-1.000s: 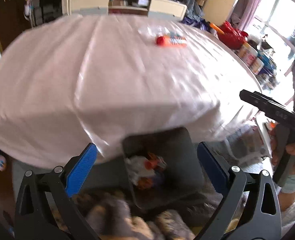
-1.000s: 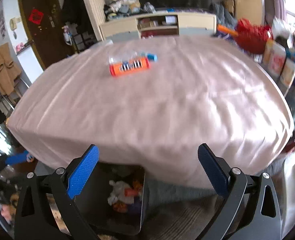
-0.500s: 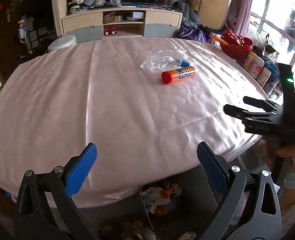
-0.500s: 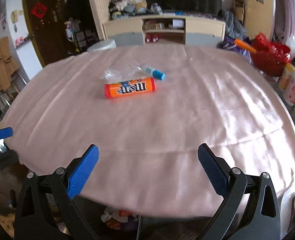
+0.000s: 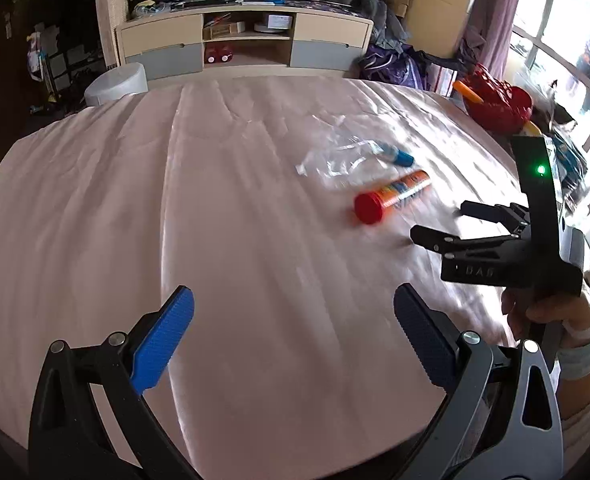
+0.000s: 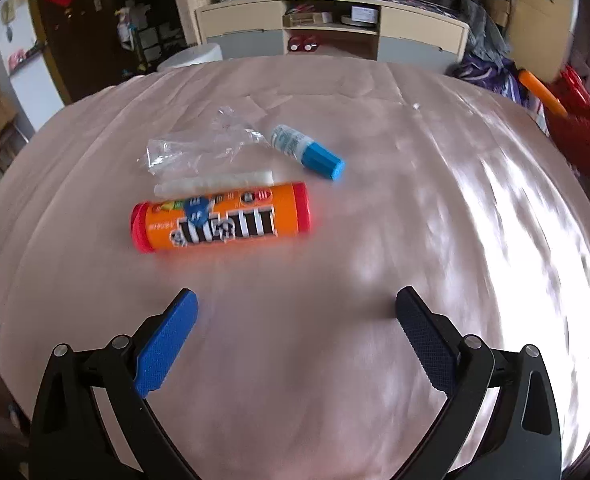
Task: Collect trash
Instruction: 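Move both grippers back over the table toward the orange M&M's tube, then grasp the orange M&M's tube with the right gripper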
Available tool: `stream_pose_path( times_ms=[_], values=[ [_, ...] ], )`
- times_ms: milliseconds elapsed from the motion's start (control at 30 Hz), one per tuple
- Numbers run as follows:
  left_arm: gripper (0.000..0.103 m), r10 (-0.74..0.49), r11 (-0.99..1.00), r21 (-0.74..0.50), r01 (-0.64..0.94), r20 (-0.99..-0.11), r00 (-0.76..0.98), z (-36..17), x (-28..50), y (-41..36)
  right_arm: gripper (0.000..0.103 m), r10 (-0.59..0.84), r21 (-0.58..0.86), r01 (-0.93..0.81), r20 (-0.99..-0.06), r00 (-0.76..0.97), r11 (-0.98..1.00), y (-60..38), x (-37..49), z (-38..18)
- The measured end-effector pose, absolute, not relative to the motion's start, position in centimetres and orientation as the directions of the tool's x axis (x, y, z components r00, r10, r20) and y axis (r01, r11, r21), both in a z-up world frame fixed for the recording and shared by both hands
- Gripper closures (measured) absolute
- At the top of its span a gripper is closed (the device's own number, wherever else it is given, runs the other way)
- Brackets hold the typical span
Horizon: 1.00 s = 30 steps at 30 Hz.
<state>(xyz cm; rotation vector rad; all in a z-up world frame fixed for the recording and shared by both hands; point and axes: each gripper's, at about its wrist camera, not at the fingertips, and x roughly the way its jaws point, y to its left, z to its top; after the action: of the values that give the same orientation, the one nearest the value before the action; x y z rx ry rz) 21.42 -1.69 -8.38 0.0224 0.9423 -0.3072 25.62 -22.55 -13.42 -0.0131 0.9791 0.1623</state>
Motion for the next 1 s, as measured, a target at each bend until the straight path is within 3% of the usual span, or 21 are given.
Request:
stream_pose_path(
  times_ms=[867, 900, 1000],
  values=[
    [0.008, -0.292, 0.945, -0.171, 0.279, -0.825, 0.483, -9.6, 28.9, -1.8, 0.005, 0.256, -0.029, -0.507, -0.838, 0.482, 0.861, -17.8, 31.8, -11.7],
    [0.008, -0.293, 0.945, -0.172, 0.280, -0.827, 0.480, -9.7, 29.2, -1.8, 0.008, 0.264, -0.019, -0.514, -0.842, 0.471, 0.858, -17.8, 31.9, -11.7],
    [0.008, -0.295, 0.943, -0.175, 0.283, -0.832, 0.470, -10.1, 29.7, -2.0, 0.039, 0.305, 0.039, -0.530, -0.852, 0.425, 0.847, -18.2, 32.0, -11.8]
  ],
)
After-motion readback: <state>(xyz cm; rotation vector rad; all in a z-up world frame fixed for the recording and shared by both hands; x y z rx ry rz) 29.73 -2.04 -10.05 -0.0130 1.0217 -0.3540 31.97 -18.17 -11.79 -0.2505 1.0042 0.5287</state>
